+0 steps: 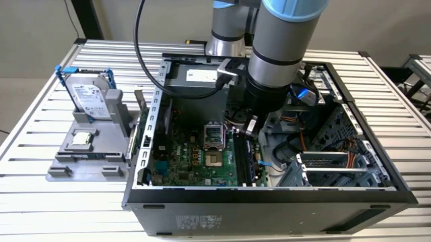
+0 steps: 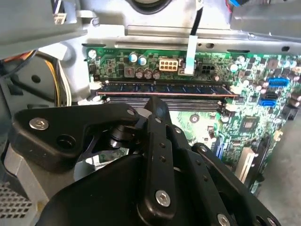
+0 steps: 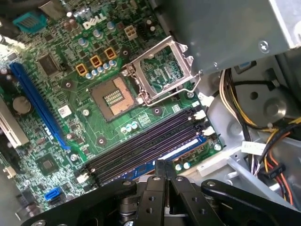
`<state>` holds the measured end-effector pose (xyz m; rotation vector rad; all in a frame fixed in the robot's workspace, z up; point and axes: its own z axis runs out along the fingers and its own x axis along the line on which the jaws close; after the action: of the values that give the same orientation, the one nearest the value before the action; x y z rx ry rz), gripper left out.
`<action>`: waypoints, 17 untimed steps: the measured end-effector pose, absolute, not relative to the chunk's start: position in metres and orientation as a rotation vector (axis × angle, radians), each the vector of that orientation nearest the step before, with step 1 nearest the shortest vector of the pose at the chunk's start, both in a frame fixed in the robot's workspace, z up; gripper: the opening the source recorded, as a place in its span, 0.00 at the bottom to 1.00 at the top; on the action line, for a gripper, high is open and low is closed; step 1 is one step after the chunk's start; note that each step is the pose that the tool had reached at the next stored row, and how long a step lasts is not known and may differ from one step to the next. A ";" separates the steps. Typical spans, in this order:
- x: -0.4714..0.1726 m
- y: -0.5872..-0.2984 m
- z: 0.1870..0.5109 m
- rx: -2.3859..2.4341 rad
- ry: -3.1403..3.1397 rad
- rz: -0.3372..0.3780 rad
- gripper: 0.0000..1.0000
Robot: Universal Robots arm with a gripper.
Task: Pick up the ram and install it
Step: 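Press down the ram until it locks into place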
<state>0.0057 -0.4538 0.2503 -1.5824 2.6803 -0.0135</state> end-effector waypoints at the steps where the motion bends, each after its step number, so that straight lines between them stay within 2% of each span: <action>1: 0.006 -0.454 0.250 -1.607 2.665 -0.013 0.00; 17: 0.008 -0.454 0.249 -1.913 2.454 -0.008 0.00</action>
<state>0.0077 -0.4542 0.2490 -1.9128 2.4543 -0.0077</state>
